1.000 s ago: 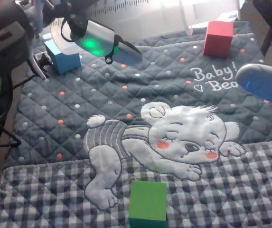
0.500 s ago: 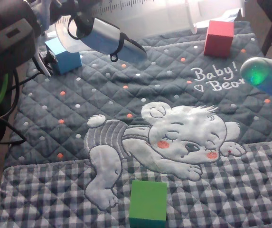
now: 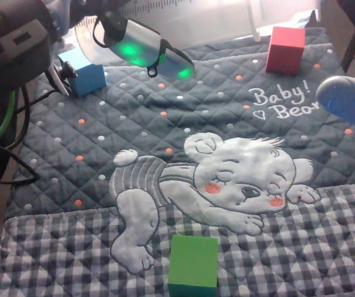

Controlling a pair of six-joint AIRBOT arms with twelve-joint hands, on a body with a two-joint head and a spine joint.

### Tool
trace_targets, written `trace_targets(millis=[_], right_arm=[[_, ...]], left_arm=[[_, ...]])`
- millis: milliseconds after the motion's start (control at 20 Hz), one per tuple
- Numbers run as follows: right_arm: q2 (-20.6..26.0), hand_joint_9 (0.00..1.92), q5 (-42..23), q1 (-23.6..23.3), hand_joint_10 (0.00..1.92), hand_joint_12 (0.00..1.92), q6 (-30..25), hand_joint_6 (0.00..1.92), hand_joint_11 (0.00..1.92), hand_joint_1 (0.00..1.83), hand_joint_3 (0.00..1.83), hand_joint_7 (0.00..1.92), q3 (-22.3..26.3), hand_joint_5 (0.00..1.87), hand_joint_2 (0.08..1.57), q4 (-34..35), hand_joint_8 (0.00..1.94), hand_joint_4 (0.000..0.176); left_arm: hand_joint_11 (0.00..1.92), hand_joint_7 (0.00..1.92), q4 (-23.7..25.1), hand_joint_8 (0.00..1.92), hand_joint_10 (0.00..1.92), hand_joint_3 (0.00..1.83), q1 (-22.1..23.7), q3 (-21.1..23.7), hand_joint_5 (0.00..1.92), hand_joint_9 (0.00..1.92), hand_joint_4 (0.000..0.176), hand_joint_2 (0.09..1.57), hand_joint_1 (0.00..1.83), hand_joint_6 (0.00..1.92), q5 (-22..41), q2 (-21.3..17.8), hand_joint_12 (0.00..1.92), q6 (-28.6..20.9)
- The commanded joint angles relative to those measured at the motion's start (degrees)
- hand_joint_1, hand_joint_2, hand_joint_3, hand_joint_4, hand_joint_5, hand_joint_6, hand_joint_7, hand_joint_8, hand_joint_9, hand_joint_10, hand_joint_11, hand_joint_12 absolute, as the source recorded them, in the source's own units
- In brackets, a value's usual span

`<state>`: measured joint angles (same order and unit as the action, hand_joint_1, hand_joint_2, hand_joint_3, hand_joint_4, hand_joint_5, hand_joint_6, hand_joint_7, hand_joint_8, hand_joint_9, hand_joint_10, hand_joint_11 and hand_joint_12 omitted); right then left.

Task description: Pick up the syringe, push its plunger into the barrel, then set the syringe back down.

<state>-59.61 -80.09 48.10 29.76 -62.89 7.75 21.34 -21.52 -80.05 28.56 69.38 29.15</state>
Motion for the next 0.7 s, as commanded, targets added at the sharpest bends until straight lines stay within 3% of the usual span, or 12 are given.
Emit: trace_targets(millis=[0, 50, 350, 450, 650], right_arm=[[-0.36, 0.00, -3.51, -0.47, 0.00, 0.00, -0.22, 0.00, 0.00, 0.00, 0.00, 0.00, 0.05, 0.00, 0.90, -3.45, 0.00, 0.000], [-0.40, 0.00, -3.49, -0.49, 0.00, 0.00, -0.22, 0.00, 0.00, 0.00, 0.00, 0.00, 0.03, 0.00, 0.89, -3.47, 0.00, 0.000], [-0.66, 0.00, -3.40, -0.79, 0.00, 0.00, -0.22, 0.00, 0.00, 0.00, 0.00, 0.00, -0.10, 0.00, 0.90, -3.57, 0.00, 0.000], [-0.71, 0.00, -3.40, -0.85, 0.00, 0.00, -0.22, 0.00, 0.00, 0.00, 0.00, 0.00, -0.12, 0.01, 0.91, -3.58, 0.00, 0.000], [-0.83, 0.00, -3.39, -0.92, 0.00, 0.00, -0.26, 0.00, 0.00, 0.00, 0.01, 0.00, -0.17, 0.00, 0.93, -3.62, 0.00, 0.000]], left_arm=[[1.53, 1.36, -0.73, 1.92, 1.92, 0.00, 1.75, 0.47, 1.10, 1.48, 0.137, 1.11, 1.56, 1.92, 10.26, 1.09, 1.92, -0.91], [1.48, 1.35, -0.56, 1.92, 1.92, 0.00, 2.01, 0.48, 1.09, 1.45, 0.140, 1.15, 1.46, 1.92, 10.28, 1.19, 1.92, -0.91], [1.50, 1.36, -0.15, 1.92, 1.92, 0.00, 2.89, 0.60, 1.10, 1.46, 0.147, 1.15, 1.44, 1.92, 10.43, 1.47, 1.92, -0.91], [1.50, 1.35, 0.01, 1.92, 1.92, 0.00, 3.01, 0.60, 1.09, 1.45, 0.161, 1.20, 1.46, 1.92, 10.43, 1.71, 1.92, -0.91], [1.47, 1.36, 0.43, 1.92, 1.92, 0.00, 3.06, 0.63, 1.11, 1.45, 0.163, 1.21, 1.42, 1.92, 10.18, 2.01, 1.92, -0.92]])
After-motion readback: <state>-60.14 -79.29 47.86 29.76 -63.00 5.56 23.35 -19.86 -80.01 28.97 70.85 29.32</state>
